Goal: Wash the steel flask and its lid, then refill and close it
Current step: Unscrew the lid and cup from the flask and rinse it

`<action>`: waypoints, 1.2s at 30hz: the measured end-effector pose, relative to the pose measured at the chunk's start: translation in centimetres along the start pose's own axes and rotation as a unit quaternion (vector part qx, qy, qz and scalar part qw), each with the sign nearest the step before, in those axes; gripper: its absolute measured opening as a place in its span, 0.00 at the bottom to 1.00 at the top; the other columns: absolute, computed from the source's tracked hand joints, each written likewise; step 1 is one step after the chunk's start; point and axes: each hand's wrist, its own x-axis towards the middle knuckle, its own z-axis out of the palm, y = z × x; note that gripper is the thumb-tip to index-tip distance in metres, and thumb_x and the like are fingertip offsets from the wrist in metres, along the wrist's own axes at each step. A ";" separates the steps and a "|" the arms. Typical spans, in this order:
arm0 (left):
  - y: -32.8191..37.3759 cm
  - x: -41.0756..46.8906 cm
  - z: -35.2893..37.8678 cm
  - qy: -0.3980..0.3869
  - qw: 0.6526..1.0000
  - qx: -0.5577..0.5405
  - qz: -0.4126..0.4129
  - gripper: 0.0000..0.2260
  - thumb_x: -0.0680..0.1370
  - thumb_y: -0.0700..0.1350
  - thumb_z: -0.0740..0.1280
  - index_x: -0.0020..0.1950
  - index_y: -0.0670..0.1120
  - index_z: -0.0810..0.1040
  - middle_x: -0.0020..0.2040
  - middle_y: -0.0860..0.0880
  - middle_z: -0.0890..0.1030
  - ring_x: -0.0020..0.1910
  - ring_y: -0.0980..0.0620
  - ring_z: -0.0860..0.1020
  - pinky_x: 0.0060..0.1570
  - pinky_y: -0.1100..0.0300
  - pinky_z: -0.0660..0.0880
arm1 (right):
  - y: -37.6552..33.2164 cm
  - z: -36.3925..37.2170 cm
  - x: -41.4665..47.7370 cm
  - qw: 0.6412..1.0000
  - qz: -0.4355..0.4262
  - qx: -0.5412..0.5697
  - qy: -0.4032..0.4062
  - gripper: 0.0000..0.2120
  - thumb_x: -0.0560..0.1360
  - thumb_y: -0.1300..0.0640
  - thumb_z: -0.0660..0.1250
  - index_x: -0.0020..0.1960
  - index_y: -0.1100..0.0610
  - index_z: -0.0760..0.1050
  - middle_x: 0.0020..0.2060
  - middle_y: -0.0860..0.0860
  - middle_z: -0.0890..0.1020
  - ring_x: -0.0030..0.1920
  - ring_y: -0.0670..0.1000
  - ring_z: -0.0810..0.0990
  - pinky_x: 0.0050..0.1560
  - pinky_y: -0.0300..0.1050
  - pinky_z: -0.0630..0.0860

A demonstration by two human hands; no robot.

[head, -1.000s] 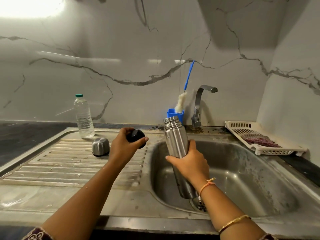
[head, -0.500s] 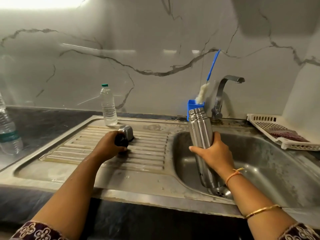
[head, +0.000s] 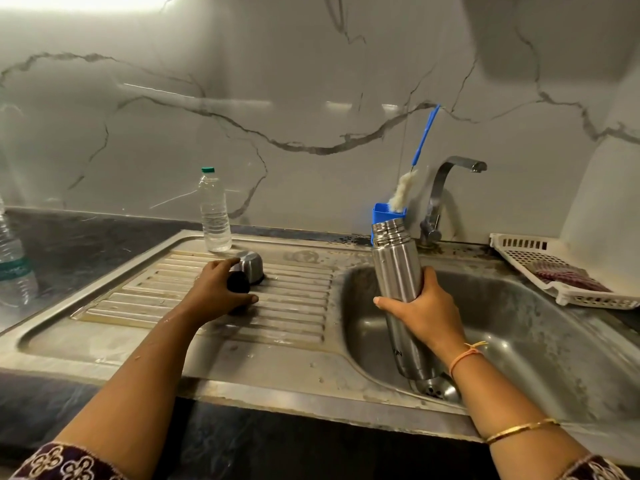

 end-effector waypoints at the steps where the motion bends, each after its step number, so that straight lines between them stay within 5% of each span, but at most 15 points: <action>1: 0.2 -0.1 -0.1 0.032 0.999 -0.006 0.010 0.36 0.70 0.47 0.76 0.74 0.48 0.64 0.71 0.42 0.65 0.69 0.43 0.65 0.67 0.49 0.64 | 0.0 -0.1 0.0 1.000 -0.003 0.003 -0.004 0.34 0.64 0.44 0.77 0.63 0.51 0.65 0.51 0.49 0.79 0.44 0.50 0.77 0.47 0.45 0.76; 6: 4.5 -1.9 1.3 0.220 0.960 -0.132 0.111 0.24 0.74 0.45 0.71 0.69 0.46 0.69 0.65 0.47 0.72 0.64 0.46 0.71 0.62 0.52 0.70 | 0.1 -0.9 0.3 0.999 -0.030 0.007 -0.035 0.34 0.62 0.45 0.78 0.62 0.49 0.65 0.48 0.45 0.76 0.46 0.49 0.77 0.50 0.45 0.76; 10: 11.2 -4.1 6.2 0.103 0.948 -0.225 0.200 0.28 0.72 0.53 0.70 0.69 0.48 0.66 0.65 0.52 0.71 0.64 0.54 0.70 0.64 0.57 0.70 | 0.4 -1.2 0.5 0.998 -0.034 0.029 -0.050 0.36 0.61 0.44 0.79 0.62 0.47 0.65 0.51 0.46 0.78 0.50 0.50 0.79 0.54 0.49 0.77; 13: 15.8 -5.2 9.6 0.006 0.941 -0.304 0.149 0.32 0.72 0.57 0.68 0.72 0.52 0.61 0.66 0.55 0.66 0.64 0.57 0.66 0.61 0.62 0.67 | 0.5 -1.6 0.6 0.997 -0.030 0.046 -0.045 0.36 0.61 0.46 0.79 0.63 0.46 0.65 0.51 0.45 0.78 0.50 0.49 0.79 0.53 0.48 0.78; 16: 16.8 -4.8 11.6 -0.006 0.933 -0.348 0.095 0.26 0.76 0.58 0.62 0.71 0.51 0.63 0.69 0.51 0.69 0.64 0.55 0.69 0.59 0.61 0.69 | 0.7 -2.2 0.7 0.998 -0.030 0.046 -0.024 0.35 0.62 0.47 0.79 0.63 0.48 0.66 0.50 0.45 0.77 0.50 0.49 0.79 0.50 0.44 0.77; 20: 13.8 -3.6 12.4 0.004 0.990 -0.104 0.091 0.18 0.79 0.54 0.63 0.68 0.50 0.69 0.67 0.48 0.70 0.62 0.54 0.70 0.58 0.60 0.69 | 2.0 -3.4 1.0 1.000 -0.017 0.008 -0.010 0.37 0.61 0.45 0.79 0.64 0.48 0.65 0.54 0.48 0.79 0.51 0.51 0.79 0.52 0.47 0.77; 24: 11.0 -2.9 12.0 -0.093 0.988 0.112 0.050 0.24 0.77 0.55 0.66 0.71 0.49 0.67 0.69 0.44 0.67 0.68 0.45 0.67 0.67 0.51 0.66 | 3.4 -4.6 1.4 0.996 0.014 -0.087 0.005 0.38 0.60 0.42 0.78 0.65 0.49 0.64 0.54 0.51 0.80 0.51 0.55 0.80 0.52 0.51 0.78; 36: 10.3 -2.0 12.5 -0.142 0.961 0.235 0.029 0.24 0.80 0.54 0.58 0.73 0.45 0.62 0.73 0.39 0.62 0.72 0.40 0.60 0.71 0.46 0.58 | 4.4 -4.4 2.6 0.955 0.068 -0.283 -0.051 0.45 0.63 0.40 0.75 0.71 0.50 0.57 0.59 0.56 0.77 0.53 0.58 0.79 0.52 0.54 0.78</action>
